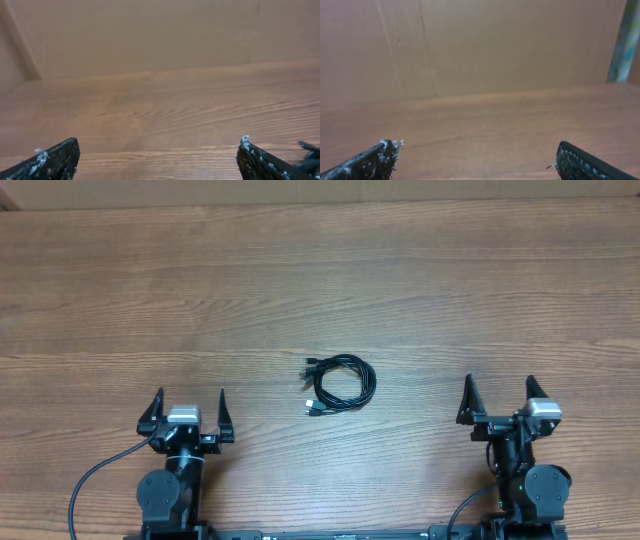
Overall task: Untangle cables
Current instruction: 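Raise the right gripper and move it over the black cable coil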
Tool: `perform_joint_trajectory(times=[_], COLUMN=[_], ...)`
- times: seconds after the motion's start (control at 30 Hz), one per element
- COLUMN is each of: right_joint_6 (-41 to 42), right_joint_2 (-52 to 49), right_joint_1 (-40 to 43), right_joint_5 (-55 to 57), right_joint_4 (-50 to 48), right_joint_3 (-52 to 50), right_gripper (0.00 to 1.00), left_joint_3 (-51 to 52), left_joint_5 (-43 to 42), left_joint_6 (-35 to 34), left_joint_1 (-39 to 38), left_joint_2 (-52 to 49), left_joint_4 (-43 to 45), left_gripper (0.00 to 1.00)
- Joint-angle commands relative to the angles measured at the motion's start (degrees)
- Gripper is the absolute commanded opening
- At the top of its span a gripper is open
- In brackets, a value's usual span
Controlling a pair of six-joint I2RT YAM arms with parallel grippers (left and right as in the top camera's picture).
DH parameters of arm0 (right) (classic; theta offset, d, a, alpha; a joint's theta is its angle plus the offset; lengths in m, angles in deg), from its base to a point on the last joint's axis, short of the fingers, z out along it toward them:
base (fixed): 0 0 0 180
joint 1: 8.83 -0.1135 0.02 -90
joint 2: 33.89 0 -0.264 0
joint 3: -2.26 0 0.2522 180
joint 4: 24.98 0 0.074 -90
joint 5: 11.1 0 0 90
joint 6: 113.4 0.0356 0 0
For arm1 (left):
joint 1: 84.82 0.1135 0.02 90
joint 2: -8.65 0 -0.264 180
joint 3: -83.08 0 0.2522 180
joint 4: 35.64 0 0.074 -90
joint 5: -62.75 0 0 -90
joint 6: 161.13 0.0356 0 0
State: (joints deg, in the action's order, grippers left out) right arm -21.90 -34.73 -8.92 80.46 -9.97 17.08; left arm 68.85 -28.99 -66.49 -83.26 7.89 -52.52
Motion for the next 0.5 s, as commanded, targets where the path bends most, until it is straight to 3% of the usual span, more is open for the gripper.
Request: perform_joint_trajectory(times=[0.0, 0.13, 0.33, 0.47], right_joint_6=[0.11, -0.13, -1.55, 0.02], right_joint_2=[0.68, 0.68, 0.68, 0.66], right_joint_1=[-0.17, -0.17, -0.17, -0.22], right_joint_5=[0.61, -4.46, -4.96, -5.46], right_joint_4=[-1.01, 1.18, 12.57, 18.43], right_joint_3=[0.11, 5.25, 18.32, 26.91], right_gripper=[1.00, 1.00, 1.00, 1.00], left_joint_3=[-0.59, -6.95, -25.05, -35.30], left_joint_5=[-7.96, -10.34, -7.63, -5.97], left_joint_6=[-0.35, -0.81, -0.79, -3.96], left_joint_1=[0.28, 0.28, 0.28, 0.28], left_joint_2=[0.44, 0.44, -0.81, -2.86], left_joint_4=[2.05, -1.57, -21.09, -27.56], left_gripper=[1.00, 1.00, 0.99, 0.99])
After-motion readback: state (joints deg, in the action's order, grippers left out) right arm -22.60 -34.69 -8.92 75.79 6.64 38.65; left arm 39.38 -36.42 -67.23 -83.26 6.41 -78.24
